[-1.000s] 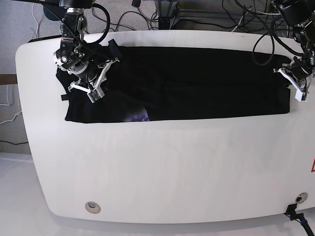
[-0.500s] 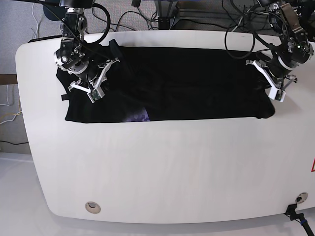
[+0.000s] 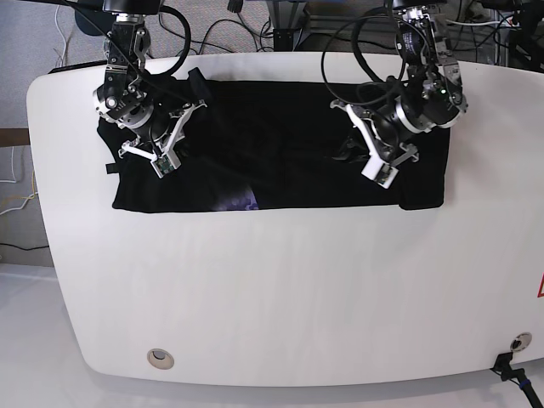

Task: Fold the T-shirt properly
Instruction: 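Move the left gripper inward and grasp the shirt's other end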

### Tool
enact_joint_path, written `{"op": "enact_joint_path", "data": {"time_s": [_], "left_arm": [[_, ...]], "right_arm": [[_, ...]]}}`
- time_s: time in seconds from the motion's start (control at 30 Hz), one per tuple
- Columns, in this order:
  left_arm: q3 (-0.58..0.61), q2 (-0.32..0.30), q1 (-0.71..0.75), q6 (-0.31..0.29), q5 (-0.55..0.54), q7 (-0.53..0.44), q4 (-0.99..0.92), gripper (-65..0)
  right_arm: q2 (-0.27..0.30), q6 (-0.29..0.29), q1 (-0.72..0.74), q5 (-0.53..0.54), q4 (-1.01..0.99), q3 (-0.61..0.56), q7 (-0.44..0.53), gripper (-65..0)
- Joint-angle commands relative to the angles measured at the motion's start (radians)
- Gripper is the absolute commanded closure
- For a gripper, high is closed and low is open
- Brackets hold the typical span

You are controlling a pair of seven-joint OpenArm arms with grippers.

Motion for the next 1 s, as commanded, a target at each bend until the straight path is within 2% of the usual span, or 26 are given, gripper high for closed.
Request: {"op": "enact_joint_path", "data": {"time_s": [0.0,0.1,0.13,0.23,0.3,0.43,0.53,0.67,0.77,0.87,0.97], "left_arm": [[0.047,0.004,-0.01,-0.002,-0.021,-0.019,0.019,-5.2],[0.054,-0.003,-0.011,-0.002,-0.021,-0.019,0.022,-6.7],[0.046,-0.007,-0.016,-0.002,-0.021,-0.019,0.023,-9.8],[-0.016,-0.068,-0.031,-0.002,-0.021,-0.018,0.039,-25.0],[-0.065,-0.113,-0.054,-0.002,-0.019,-0.018,0.039,-30.9],[-0.078,-0.242,-0.082,-0.002,-0.017,-0.018,0.037,-31.4],[-0.077,-0.291,-0.082,-0.002,-0.019,-0.018,0.039,-32.8],[-0.077,-0.299,-0.073,-0.002,0.013,-0.019,0.039,-39.7],[-0.072,-0.293,-0.073,-0.002,0.075,-0.019,0.037,-40.0],[0.001,-0.293,-0.073,0.003,0.157,-0.019,0.036,-39.7],[0.077,-0.294,-0.073,0.124,0.217,-0.019,0.036,-40.0]], "right_arm": [[0.009,0.002,0.006,0.008,0.01,0.002,0.002,0.0],[0.009,0.002,0.006,0.008,0.01,0.001,0.002,0.0],[0.009,0.002,0.006,0.008,0.01,0.001,0.002,0.0],[0.007,0.002,0.006,0.008,0.01,0.001,0.002,0.0],[0.007,0.002,0.006,0.008,0.009,0.001,0.002,0.0],[-0.005,0.002,0.006,0.005,0.009,-0.001,0.002,0.0],[-0.007,0.002,0.006,0.007,0.009,-0.002,0.002,0.0],[-0.013,0.002,0.006,0.002,-0.016,-0.042,0.002,0.0],[-0.016,0.002,0.008,0.002,-0.037,-0.042,0.002,0.0],[-0.017,0.002,0.008,0.002,-0.039,-0.042,0.002,0.0],[-0.017,0.002,0.008,0.002,-0.039,-0.042,0.002,0.0]]}}
